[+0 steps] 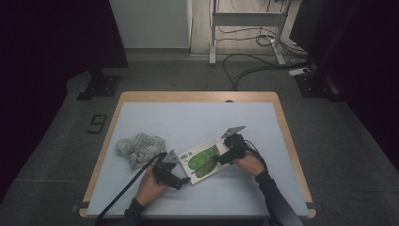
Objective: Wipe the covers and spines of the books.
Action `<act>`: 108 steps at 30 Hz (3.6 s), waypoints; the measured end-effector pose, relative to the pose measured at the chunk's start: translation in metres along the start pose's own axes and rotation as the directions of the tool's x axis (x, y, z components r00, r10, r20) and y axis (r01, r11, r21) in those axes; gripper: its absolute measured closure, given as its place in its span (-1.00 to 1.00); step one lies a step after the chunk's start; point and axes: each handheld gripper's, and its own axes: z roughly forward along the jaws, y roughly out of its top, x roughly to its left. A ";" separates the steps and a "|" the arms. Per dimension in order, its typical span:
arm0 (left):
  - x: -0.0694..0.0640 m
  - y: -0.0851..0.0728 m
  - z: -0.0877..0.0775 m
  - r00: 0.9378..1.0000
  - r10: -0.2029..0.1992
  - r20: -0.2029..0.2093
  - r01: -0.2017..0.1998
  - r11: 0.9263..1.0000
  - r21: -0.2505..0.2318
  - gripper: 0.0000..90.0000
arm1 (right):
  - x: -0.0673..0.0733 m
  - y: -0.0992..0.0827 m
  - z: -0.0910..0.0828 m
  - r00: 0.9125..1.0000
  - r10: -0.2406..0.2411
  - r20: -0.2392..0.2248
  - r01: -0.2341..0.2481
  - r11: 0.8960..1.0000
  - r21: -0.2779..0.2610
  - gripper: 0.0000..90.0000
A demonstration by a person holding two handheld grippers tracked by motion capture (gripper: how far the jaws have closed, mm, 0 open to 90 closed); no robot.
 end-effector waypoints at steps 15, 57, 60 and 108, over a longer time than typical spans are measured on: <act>0.000 0.000 0.000 1.000 0.000 0.000 0.000 1.000 -0.001 -1.00 | -0.003 0.010 0.019 0.996 0.056 -0.076 -0.056 0.998 -0.002 -1.00; 0.000 0.000 0.000 1.000 -0.002 -0.001 0.002 1.000 0.001 -1.00 | 0.013 0.003 -0.031 0.981 0.134 -0.137 -0.150 0.982 -0.113 -1.00; 0.000 0.000 0.000 1.000 -0.002 -0.001 0.002 1.000 0.001 -1.00 | 0.013 0.000 -0.031 0.980 0.142 -0.141 -0.158 0.981 -0.109 -0.99; -0.007 -0.001 -0.004 0.998 -0.028 -0.064 0.031 0.999 0.039 -1.00 | 0.007 0.020 -0.036 0.992 -0.060 -0.109 0.069 0.994 0.080 -0.22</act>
